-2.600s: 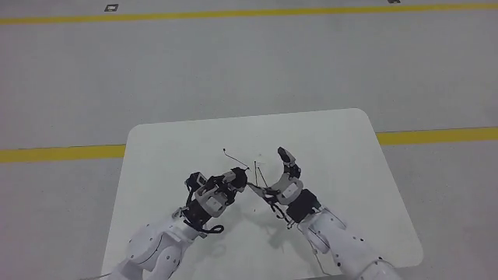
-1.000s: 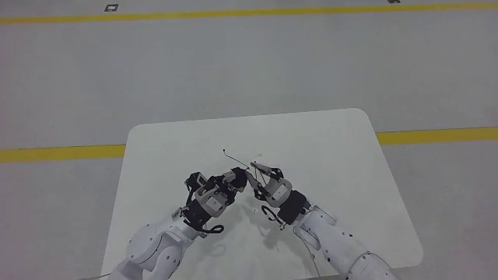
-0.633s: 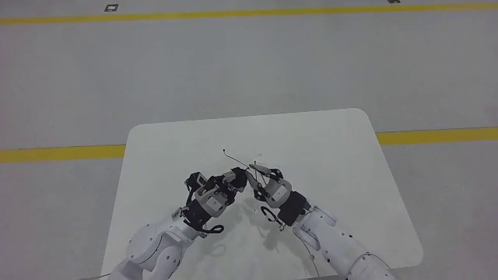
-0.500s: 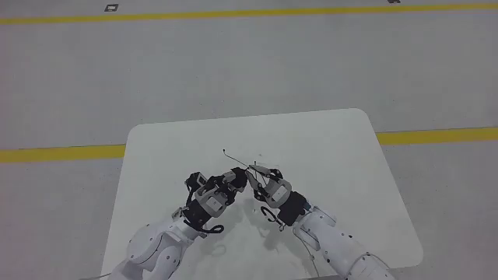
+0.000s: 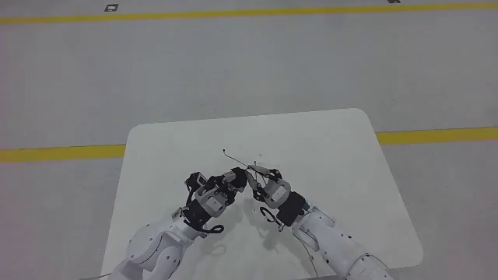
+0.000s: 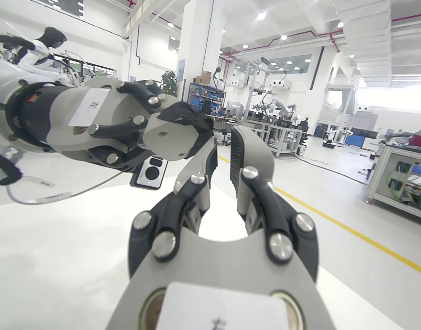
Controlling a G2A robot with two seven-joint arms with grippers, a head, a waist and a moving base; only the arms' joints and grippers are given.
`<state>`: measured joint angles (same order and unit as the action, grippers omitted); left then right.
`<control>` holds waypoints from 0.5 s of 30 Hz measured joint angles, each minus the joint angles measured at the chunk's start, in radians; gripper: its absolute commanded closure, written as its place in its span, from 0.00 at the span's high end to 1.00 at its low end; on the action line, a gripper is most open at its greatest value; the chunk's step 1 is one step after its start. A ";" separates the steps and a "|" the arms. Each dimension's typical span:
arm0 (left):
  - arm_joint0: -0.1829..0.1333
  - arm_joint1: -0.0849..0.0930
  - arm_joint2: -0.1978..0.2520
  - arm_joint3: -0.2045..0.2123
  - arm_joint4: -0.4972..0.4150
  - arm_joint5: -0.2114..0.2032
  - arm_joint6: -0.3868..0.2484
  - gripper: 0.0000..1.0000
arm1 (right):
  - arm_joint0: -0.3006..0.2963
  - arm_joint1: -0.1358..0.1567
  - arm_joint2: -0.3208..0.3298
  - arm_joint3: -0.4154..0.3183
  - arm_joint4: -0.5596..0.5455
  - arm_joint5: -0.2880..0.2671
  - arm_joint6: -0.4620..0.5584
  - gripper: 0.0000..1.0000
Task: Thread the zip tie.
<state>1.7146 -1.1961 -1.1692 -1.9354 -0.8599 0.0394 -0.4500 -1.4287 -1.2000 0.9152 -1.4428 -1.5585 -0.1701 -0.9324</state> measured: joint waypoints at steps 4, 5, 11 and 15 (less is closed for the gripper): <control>0.000 0.000 0.000 0.000 0.000 0.000 0.000 0.00 | 0.000 -0.002 0.001 0.001 -0.001 0.000 0.000 0.11; 0.000 0.000 0.000 0.000 0.000 0.000 0.000 0.00 | 0.001 -0.002 0.002 0.001 -0.001 0.000 0.000 0.11; 0.000 0.000 0.000 0.000 0.000 0.000 0.000 0.00 | 0.003 -0.005 0.006 0.005 -0.002 -0.003 -0.001 0.10; 0.000 0.000 0.000 0.000 0.000 0.000 0.000 0.00 | 0.004 -0.006 0.008 0.005 -0.006 -0.006 -0.002 0.10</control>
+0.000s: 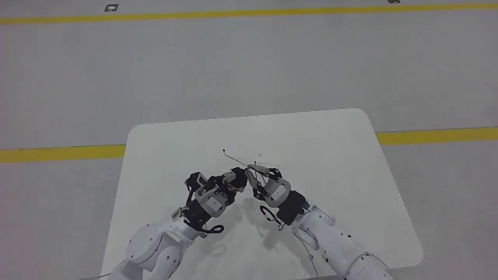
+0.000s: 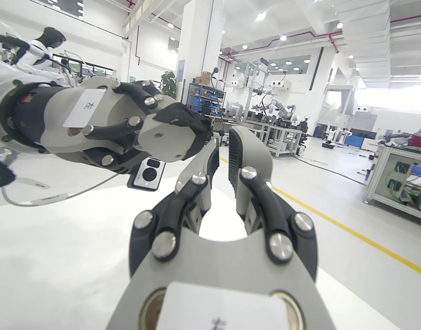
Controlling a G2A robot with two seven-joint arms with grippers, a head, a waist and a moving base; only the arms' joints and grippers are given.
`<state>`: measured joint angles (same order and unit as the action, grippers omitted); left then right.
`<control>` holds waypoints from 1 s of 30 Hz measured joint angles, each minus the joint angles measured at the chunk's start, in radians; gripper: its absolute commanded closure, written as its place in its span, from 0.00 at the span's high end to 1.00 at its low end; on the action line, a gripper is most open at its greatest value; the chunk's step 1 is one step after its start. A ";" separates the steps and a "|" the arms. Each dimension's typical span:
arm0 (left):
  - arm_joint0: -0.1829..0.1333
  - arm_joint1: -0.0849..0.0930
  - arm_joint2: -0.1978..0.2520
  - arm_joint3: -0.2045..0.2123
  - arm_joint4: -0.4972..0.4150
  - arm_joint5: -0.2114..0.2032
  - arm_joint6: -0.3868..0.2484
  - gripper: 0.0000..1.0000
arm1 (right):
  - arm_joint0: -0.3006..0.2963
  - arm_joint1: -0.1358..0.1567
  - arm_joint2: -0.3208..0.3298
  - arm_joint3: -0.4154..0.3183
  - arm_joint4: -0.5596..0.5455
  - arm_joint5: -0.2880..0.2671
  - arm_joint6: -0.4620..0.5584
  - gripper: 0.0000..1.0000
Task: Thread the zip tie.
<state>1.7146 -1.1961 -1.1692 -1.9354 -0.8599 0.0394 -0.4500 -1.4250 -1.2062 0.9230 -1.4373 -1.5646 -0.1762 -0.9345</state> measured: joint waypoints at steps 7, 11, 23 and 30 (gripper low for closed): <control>0.000 0.000 0.000 0.000 0.000 0.000 0.000 0.00 | 0.000 -0.002 0.004 0.000 -0.005 -0.006 0.000 0.09; 0.000 0.000 0.000 0.000 0.000 0.000 0.000 0.00 | 0.000 -0.002 0.004 0.000 -0.005 -0.007 0.001 0.05; 0.000 0.000 0.000 0.000 0.000 0.000 0.000 0.00 | 0.002 0.001 -0.001 0.000 -0.005 -0.005 0.007 0.00; 0.000 0.000 0.000 0.000 0.000 0.000 0.000 0.00 | 0.002 0.005 -0.006 0.004 -0.005 0.003 0.017 0.00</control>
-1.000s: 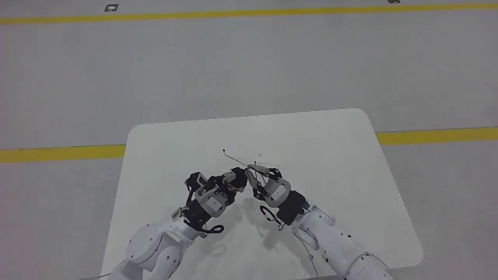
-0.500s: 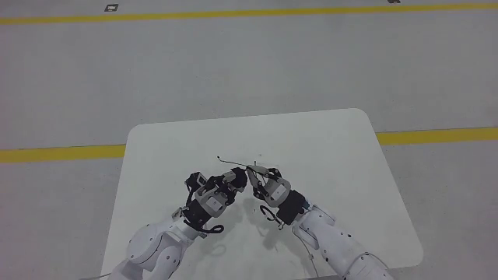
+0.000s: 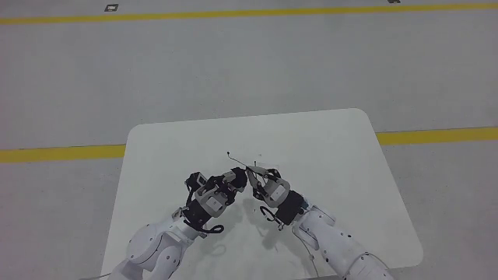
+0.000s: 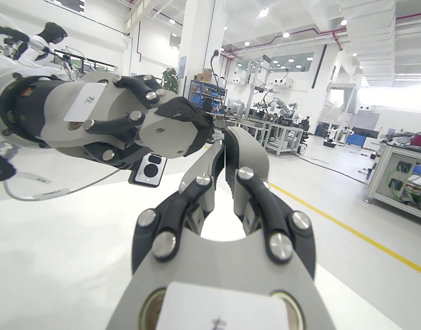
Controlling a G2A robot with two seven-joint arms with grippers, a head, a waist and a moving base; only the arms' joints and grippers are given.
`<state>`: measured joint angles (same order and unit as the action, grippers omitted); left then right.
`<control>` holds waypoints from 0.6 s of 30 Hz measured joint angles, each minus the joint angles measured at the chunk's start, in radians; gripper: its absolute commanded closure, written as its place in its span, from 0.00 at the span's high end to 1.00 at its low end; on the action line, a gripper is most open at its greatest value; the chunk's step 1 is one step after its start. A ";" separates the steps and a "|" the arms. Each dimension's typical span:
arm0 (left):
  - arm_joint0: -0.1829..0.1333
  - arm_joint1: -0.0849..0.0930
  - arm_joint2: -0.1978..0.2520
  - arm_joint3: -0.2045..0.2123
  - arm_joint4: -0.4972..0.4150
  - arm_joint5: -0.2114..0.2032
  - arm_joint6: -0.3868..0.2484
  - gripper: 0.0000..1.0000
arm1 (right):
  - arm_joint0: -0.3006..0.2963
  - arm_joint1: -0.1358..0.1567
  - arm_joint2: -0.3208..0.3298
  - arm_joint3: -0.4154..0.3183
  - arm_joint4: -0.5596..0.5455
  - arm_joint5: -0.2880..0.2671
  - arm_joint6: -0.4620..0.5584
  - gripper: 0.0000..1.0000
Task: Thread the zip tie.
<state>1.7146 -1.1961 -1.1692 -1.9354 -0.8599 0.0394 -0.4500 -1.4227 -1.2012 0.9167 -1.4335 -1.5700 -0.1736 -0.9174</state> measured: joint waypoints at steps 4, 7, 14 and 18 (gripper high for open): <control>0.000 0.000 0.000 0.000 0.000 0.000 0.000 0.00 | 0.001 0.003 -0.005 0.002 0.000 0.008 0.008 0.00; 0.000 0.000 0.000 0.000 0.000 0.000 0.000 0.00 | 0.004 0.007 -0.011 0.002 0.000 0.017 0.015 0.00; 0.000 0.000 0.000 0.000 0.000 0.000 0.000 0.00 | 0.007 0.015 -0.025 0.002 0.000 0.032 0.022 0.00; 0.000 0.000 0.000 0.000 0.000 0.000 0.000 0.00 | 0.009 0.019 -0.033 0.002 0.000 0.042 0.027 0.00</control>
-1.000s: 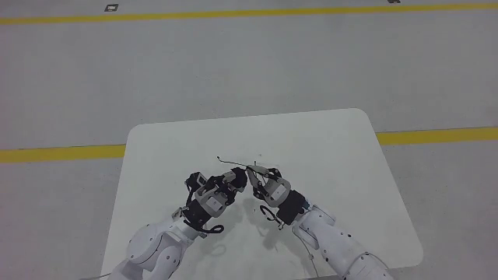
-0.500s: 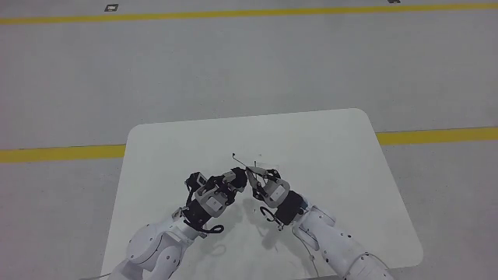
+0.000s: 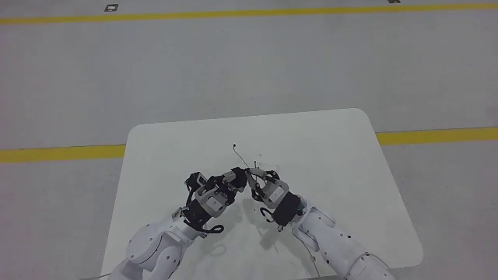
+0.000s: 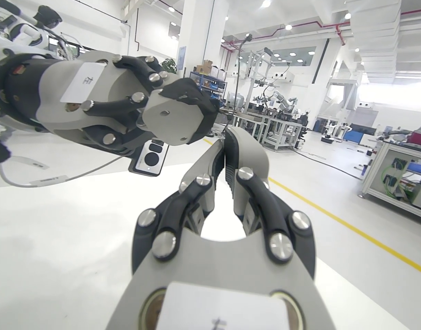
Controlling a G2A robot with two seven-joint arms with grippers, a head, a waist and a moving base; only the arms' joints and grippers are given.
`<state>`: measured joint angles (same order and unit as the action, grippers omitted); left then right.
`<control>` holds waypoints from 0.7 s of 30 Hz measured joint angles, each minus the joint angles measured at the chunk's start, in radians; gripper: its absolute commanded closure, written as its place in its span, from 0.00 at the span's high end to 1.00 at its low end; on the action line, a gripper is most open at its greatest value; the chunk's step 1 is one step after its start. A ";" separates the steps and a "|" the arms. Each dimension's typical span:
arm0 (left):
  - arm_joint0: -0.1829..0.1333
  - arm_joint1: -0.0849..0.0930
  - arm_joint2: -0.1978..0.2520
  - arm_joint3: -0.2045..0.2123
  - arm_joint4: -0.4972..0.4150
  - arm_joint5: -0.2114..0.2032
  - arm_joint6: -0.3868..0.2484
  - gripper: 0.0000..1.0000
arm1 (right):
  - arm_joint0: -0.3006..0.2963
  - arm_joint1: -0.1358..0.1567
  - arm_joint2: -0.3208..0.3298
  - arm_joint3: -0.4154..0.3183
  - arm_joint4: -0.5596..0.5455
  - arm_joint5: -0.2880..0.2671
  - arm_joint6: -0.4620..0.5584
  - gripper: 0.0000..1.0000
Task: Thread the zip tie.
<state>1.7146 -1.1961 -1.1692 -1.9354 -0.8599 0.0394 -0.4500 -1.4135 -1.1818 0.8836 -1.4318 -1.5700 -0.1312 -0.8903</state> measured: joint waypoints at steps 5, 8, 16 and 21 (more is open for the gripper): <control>0.000 0.000 0.000 0.000 0.000 0.000 0.000 0.00 | 0.002 0.007 -0.009 0.003 0.000 0.013 0.003 0.00; 0.000 0.000 0.000 0.000 0.000 0.000 0.000 0.00 | 0.002 0.010 -0.012 0.003 0.000 0.019 0.003 0.00; 0.000 0.000 0.000 0.000 0.000 0.000 0.000 0.00 | -0.009 0.015 0.002 -0.010 0.002 0.014 -0.006 0.67; 0.000 0.000 0.000 0.000 0.000 0.000 0.000 0.00 | -0.016 0.016 0.015 -0.019 0.000 0.007 -0.008 0.45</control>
<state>1.7146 -1.1961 -1.1692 -1.9354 -0.8599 0.0394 -0.4500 -1.4293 -1.1659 0.8987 -1.4505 -1.5701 -0.1244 -0.8983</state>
